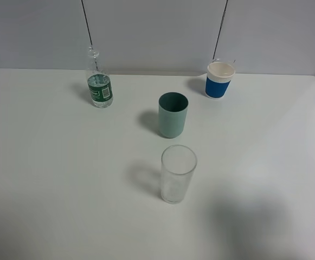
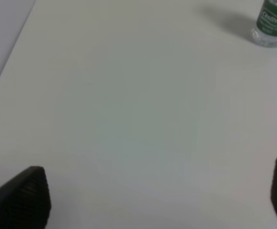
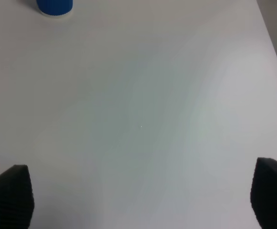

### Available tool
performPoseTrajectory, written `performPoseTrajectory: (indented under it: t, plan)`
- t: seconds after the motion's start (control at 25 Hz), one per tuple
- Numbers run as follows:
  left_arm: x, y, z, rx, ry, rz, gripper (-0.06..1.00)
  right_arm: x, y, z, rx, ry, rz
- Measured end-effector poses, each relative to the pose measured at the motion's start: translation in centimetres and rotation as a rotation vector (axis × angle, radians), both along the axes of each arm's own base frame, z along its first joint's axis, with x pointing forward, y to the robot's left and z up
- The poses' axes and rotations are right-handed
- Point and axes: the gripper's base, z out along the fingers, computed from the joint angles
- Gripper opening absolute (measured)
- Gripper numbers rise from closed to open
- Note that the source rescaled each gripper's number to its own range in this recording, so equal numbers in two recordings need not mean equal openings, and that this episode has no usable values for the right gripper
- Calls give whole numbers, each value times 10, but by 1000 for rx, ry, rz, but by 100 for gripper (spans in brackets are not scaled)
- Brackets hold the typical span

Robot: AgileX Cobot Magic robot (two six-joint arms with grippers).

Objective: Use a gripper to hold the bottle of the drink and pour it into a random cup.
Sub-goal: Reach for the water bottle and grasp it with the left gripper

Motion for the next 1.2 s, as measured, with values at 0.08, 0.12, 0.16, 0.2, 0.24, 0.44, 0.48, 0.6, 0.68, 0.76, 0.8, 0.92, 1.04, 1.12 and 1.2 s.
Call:
performPoseTrajectory:
  t: [0.08,0.12,0.16,0.2,0.24,0.44,0.48,0.6,0.68,0.76,0.8,0.92,1.04,1.12,1.2]
  plan:
    - [0,0,0,0,0,0,100,0,0,0,0,0,0]
    - [0,0,0,0,0,0,100,0,0,0,0,0,0]
    - [0,0,0,0,0,0,100,0,0,0,0,0,0]
    - [0,0,0,0,0,0,100,0,0,0,0,0,0]
    - [0,0,0,0,0,0,100,0,0,0,0,0,0]
    - [0,0,0,0,0,0,100,0,0,0,0,0,0]
    - [0,0,0,0,0,0,100,0,0,0,0,0,0]
    - [0,0,0,0,0,0,100,0,0,0,0,0,0]
    - [0,0,0,0,0,0,100,0,0,0,0,0,0]
    - [0,0,0,0,0,0,100,0,0,0,0,0,0]
    - [0,0,0,0,0,0,100,0,0,0,0,0,0]
    - [0,0,0,0,0,0,100,0,0,0,0,0,0]
    - [0,0,0,0,0,0,100,0,0,0,0,0,0]
    - [0,0,0,0,0,0,100,0,0,0,0,0,0]
    - [0,0,0,0,0,0,100,0,0,0,0,0,0]
